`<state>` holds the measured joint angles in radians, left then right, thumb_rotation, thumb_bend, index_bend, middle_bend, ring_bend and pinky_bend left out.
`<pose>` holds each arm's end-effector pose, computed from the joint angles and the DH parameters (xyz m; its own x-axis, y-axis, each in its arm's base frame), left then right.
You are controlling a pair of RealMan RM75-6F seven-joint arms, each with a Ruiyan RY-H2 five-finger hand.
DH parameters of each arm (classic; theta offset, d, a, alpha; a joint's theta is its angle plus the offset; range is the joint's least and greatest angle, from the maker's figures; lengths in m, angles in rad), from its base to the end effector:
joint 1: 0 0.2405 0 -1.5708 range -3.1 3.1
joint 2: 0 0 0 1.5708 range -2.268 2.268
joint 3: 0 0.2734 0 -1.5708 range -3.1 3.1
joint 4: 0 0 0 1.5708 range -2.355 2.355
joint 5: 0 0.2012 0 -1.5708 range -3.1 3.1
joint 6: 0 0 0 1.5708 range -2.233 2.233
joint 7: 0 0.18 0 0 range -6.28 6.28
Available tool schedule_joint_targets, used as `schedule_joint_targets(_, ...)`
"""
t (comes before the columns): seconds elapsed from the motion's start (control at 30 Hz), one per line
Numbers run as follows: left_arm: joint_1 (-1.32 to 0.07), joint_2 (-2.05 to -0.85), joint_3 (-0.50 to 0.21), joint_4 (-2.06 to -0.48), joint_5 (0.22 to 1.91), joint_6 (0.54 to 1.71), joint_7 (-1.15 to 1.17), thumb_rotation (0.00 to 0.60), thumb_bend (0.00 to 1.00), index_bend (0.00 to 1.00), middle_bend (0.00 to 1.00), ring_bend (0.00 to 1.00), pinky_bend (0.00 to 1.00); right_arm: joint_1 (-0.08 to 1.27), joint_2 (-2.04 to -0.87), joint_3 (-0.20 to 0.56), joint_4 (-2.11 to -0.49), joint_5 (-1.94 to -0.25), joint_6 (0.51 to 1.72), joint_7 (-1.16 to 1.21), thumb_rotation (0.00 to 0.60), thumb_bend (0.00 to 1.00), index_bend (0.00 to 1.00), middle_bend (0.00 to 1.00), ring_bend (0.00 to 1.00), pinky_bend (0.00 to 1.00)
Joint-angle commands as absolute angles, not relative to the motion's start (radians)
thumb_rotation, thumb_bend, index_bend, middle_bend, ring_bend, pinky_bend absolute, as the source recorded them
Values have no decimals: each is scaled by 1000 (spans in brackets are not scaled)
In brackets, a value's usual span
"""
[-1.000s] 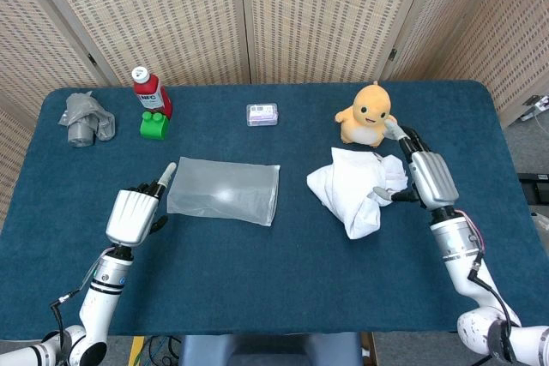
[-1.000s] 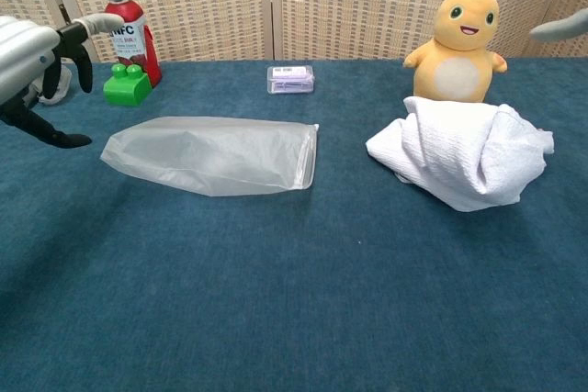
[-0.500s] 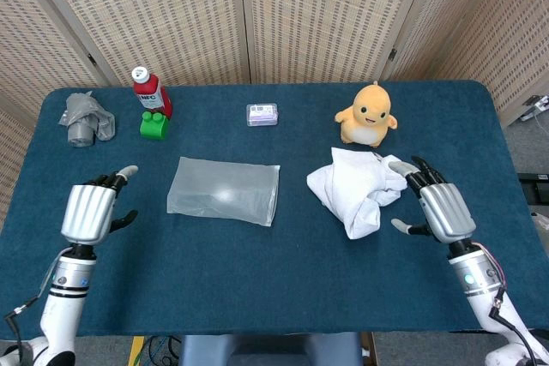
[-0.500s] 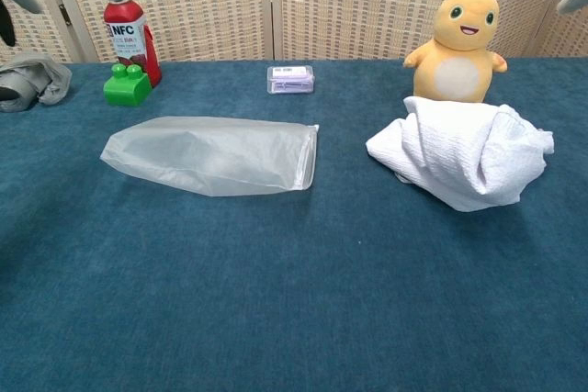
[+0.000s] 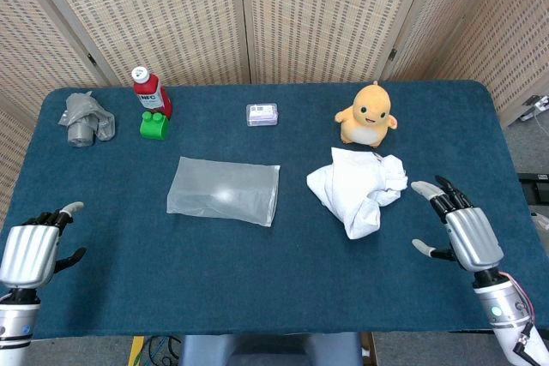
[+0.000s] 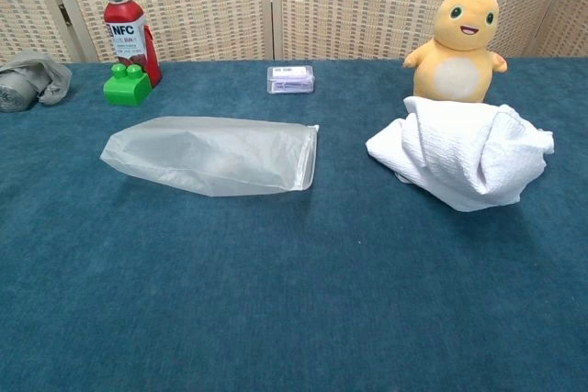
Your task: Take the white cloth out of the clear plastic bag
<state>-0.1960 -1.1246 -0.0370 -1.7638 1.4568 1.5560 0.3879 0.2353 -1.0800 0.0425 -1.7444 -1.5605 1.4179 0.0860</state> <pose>-0.2723 0.2439 0.1723 0.5873 -0.0959 0.8036 0.8034 -0.0506 -0.5932 -0.2583 -0.2545 0.1596 0.2461 -0.0543 0.9677 -0.9493 -0.2148 0.2294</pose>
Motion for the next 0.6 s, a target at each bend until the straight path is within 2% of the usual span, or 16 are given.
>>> schedule_joint_targets(0.03,-158,-1120,-13,-1743,1476,1583,356,600,4,282,445,460,591,215,-1078,29,-1738,-1575,1439,94,600,2,170,194,41,192)
schedule_joint_targets(0.37,-108,-1130,6,-1678,1533,1631,340,600,4,295,445,460,581,181,-1099,3,-1694,-1586,1449,149,600,1,185,194,41,192)
schedule_joint_targets(0.6,-103,-1111,-1,-1710,1559,1633,357,600,3,295,445,459,577,180,-1113,4,-1666,-1590,1438,172,600,0,185,194,41,193)
